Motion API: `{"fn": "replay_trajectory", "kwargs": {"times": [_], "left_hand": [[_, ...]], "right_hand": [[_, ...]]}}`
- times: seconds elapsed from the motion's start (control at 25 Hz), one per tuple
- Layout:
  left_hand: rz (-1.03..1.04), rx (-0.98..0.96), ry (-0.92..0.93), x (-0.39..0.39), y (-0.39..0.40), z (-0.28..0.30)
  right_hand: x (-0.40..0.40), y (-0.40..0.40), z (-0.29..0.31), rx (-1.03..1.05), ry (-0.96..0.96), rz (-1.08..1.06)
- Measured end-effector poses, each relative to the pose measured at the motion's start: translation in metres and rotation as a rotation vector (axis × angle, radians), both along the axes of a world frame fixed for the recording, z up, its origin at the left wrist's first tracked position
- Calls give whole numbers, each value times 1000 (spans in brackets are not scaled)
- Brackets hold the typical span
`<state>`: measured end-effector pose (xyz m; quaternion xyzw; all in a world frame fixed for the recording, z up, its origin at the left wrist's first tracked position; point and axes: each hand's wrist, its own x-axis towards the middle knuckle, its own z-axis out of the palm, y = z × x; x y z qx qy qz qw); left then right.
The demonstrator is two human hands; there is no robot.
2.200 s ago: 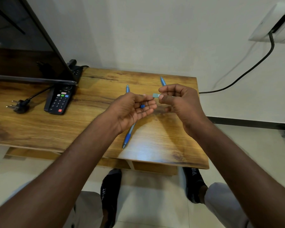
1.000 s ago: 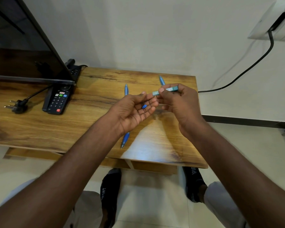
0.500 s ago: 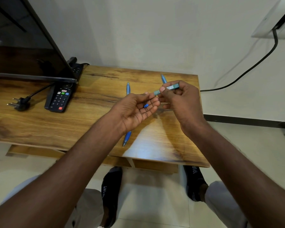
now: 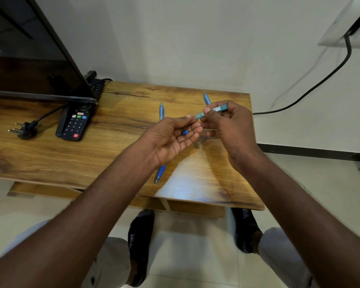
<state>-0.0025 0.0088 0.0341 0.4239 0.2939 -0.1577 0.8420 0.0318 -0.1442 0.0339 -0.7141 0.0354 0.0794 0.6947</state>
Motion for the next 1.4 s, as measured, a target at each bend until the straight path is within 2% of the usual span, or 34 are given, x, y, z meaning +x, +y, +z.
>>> {"fn": "replay_trajectory", "kwargs": {"times": [1.4], "left_hand": [[40,116,-51,1,0,0]], "right_hand": [[3,-4,0,197,235,21]]}}
